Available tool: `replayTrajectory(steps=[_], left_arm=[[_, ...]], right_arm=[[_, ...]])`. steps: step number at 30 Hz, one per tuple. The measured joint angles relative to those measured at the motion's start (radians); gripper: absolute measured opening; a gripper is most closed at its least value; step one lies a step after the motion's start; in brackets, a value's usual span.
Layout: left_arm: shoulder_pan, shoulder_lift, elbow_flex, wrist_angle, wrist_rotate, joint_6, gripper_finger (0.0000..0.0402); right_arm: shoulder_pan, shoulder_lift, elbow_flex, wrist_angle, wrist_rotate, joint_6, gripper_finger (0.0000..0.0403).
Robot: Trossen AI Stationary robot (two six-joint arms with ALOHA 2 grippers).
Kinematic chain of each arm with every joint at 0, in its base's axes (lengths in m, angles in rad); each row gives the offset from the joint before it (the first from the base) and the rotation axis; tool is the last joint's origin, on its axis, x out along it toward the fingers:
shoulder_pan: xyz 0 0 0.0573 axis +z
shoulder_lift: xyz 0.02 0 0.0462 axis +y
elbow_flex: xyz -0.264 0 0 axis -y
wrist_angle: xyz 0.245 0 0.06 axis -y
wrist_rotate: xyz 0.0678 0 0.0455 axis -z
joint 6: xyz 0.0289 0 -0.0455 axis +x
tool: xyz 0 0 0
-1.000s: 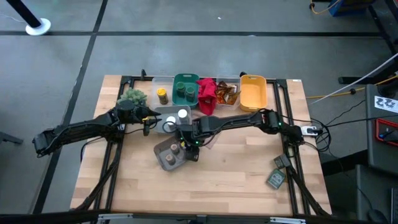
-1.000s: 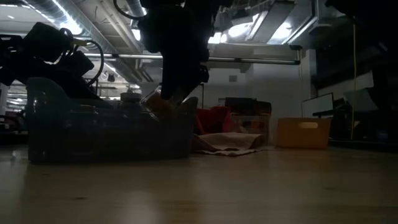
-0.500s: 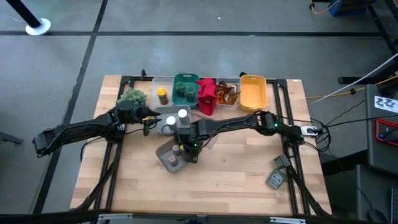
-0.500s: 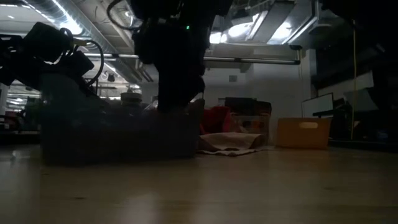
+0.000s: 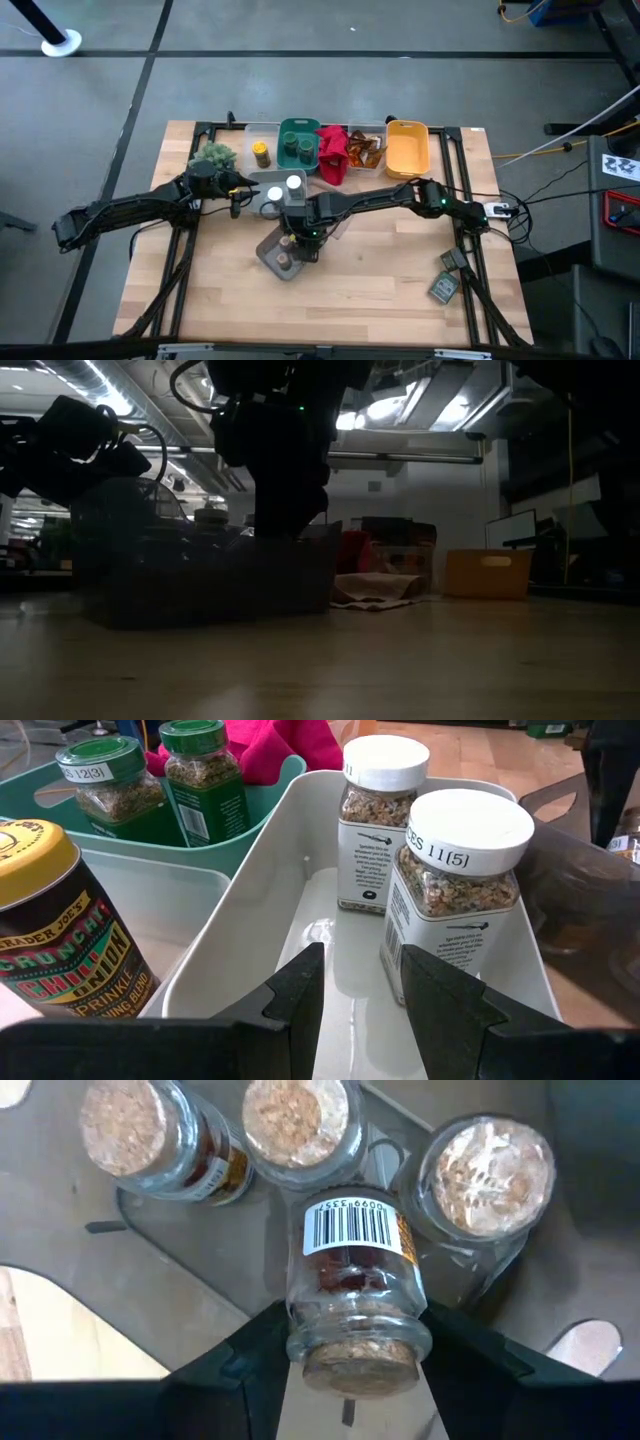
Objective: Sort spices by type
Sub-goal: Put the brown seasoning bottle into the black bin
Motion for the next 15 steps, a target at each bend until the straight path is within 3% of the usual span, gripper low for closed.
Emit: replayTrajectory(steps=[15], left_arm=[[0.0,0.0,0.0,0.0,0.0,0.0,0.0127]], right_arm=[[0.0,-0.002,0.0,0.025,0.004,0.0,0.0213]])
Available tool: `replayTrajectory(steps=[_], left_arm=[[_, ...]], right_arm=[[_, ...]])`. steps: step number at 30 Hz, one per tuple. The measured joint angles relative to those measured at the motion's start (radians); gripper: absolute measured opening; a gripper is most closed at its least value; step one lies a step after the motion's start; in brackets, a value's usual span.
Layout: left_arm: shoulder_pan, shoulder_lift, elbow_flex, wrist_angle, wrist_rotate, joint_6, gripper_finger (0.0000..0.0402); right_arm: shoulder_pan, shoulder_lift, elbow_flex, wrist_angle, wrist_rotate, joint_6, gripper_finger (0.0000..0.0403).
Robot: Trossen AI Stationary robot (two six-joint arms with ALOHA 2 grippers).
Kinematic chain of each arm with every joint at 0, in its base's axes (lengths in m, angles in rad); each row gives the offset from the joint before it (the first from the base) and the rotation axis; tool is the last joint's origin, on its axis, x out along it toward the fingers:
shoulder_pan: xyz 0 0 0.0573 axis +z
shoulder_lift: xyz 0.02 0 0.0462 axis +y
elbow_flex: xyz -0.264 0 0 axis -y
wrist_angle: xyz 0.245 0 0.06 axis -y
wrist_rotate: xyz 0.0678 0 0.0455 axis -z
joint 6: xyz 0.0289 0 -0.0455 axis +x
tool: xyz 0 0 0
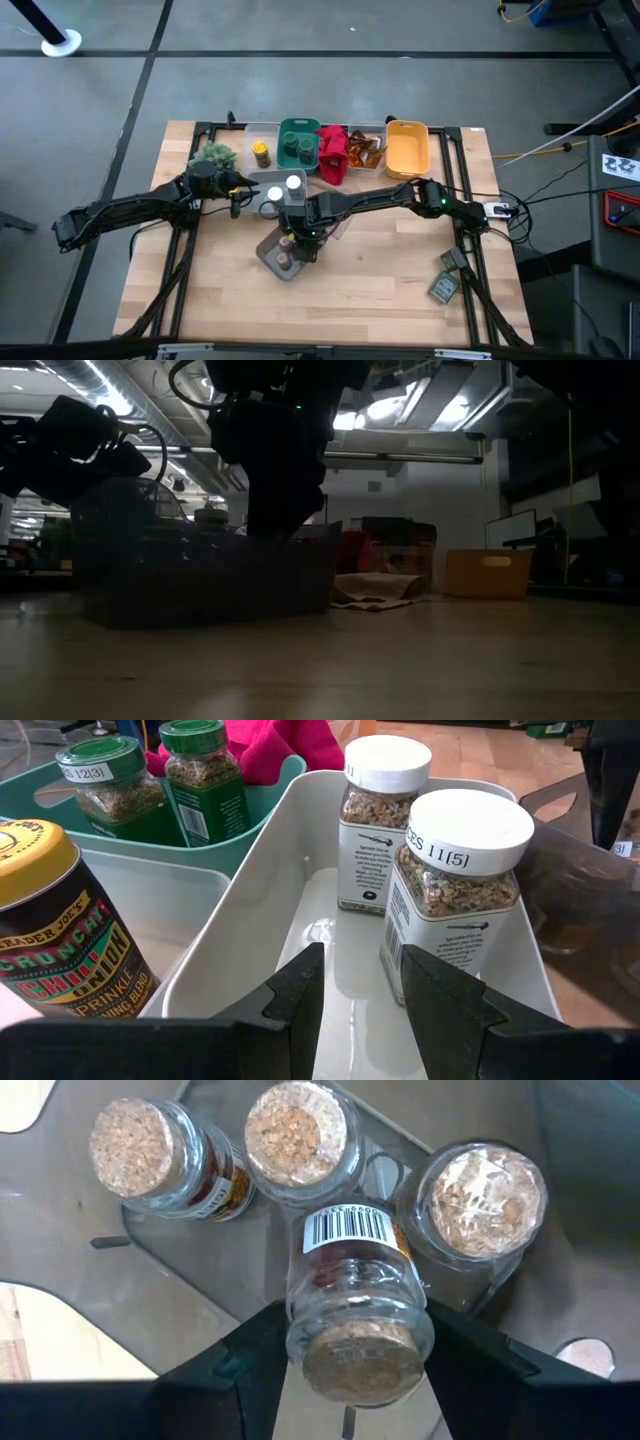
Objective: Sort spices by type
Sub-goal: Put the brown seasoning bottle into the black bin
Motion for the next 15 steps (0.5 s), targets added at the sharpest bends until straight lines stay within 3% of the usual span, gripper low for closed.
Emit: replayTrajectory(steps=[15], left_arm=[[0.0,0.0,0.0,0.003,0.0,-0.025,0.0127]], right_arm=[[0.0,0.0,0.0,-0.005,0.014,0.006,0.0214]])
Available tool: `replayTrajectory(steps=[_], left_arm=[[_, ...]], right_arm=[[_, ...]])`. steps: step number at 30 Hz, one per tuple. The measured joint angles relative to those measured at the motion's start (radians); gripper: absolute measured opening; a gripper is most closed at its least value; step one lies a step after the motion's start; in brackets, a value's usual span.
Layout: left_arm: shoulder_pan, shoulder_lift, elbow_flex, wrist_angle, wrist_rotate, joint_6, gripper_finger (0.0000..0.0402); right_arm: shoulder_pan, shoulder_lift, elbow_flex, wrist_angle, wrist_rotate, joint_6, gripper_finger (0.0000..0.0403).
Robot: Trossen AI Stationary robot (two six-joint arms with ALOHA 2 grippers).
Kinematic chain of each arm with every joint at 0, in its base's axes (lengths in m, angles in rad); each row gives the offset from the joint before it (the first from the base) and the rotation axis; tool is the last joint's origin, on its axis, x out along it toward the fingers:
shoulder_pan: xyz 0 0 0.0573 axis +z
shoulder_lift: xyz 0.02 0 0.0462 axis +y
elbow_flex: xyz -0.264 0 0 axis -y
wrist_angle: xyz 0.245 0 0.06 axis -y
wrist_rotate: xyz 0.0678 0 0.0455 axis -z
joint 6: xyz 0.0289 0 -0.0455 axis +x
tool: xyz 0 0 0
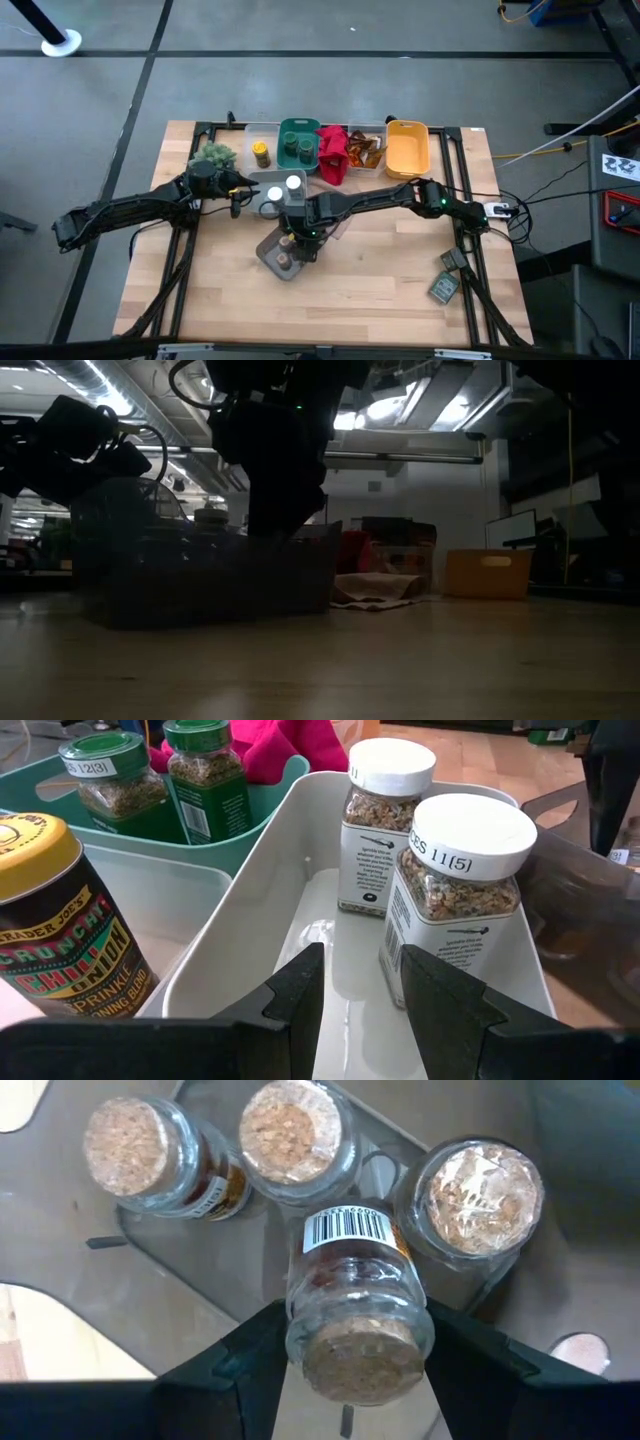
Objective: Sort spices by type
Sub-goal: Put the brown seasoning bottle into the black bin
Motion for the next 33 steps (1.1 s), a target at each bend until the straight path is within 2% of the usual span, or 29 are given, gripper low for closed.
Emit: replayTrajectory(steps=[10,22,33], left_arm=[[0.0,-0.002,0.003,0.093,-0.001,-0.041,0.0127],[0.0,-0.003,0.011,0.095,0.0,-0.04,0.0127],[0.0,-0.078,0.013,0.102,0.025,-0.058,0.0127]], right_arm=[[0.0,-0.001,0.0,0.004,0.033,0.002,0.0214],[0.0,-0.002,-0.028,0.0,-0.019,-0.004,0.0214],[0.001,-0.002,-0.029,0.039,-0.015,0.022,0.0214]])
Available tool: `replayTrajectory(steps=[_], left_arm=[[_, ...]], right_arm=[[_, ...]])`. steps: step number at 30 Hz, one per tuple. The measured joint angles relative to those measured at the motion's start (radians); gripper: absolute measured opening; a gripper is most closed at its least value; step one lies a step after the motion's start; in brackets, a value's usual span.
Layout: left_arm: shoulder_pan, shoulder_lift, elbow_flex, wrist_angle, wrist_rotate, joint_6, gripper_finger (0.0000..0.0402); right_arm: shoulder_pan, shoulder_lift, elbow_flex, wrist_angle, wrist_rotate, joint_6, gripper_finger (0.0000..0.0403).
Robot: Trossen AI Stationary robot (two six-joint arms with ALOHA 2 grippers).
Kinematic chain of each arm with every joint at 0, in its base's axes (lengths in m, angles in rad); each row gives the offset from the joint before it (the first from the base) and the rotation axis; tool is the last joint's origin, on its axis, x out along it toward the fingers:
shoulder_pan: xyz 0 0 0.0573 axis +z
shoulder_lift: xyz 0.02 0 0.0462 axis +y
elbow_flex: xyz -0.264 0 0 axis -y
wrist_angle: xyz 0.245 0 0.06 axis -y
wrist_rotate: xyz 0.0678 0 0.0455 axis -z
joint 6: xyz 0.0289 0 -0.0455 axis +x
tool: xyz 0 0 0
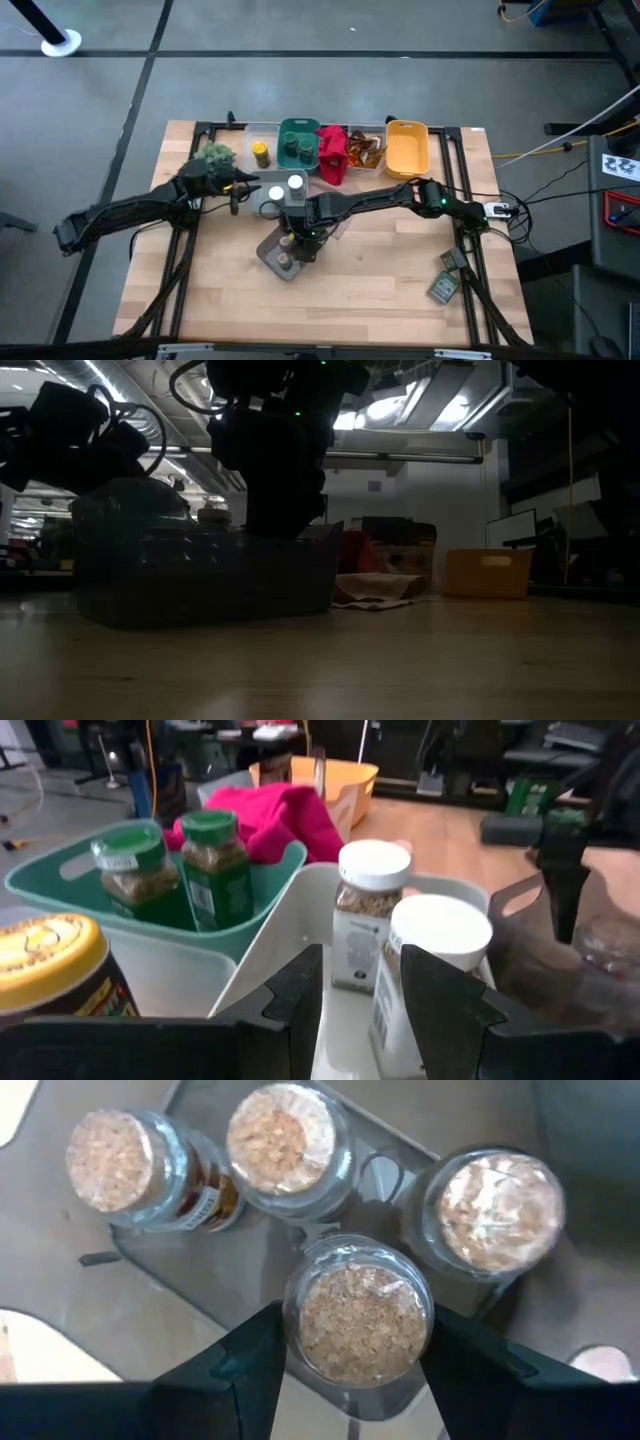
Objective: Sort spices by type
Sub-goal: Put the brown seasoning bottle into the black bin
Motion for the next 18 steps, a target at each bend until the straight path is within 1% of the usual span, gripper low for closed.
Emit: replayTrajectory(steps=[5,7,9,11,13,16,18], left_arm=[[0.0,-0.056,0.0,0.001,0.013,-0.002,0.0127],[0.0,-0.079,0.0,0.001,0.013,-0.002,0.0127],[0.0,-0.099,0.003,-0.001,0.013,0.005,0.0127],[0.0,-0.116,0.011,-0.002,0.013,0.014,0.0127],[0.0,-0.13,0.023,-0.003,0.013,0.021,0.0127],[0.0,-0.148,0.057,-0.003,0.018,0.015,0.0127],[0.0,-0.161,0.089,-0.004,0.047,-0.006,0.0127]], right_arm=[[0.0,0.0,0.0,0.006,-0.01,0.002,0.0214],[0.0,0.0,0.0,0.006,-0.008,0.03,0.0214],[0.0,0.004,0.0,0.01,0.022,0.08,0.0214],[0.0,0.008,0.0,0.004,0.046,0.083,0.0214],[-0.001,0.008,0.0,0.003,0.048,0.08,0.0214],[-0.001,0.008,0.0,0.007,0.025,0.077,0.0214],[-0.001,0.008,-0.001,0.007,0.005,0.076,0.0214]])
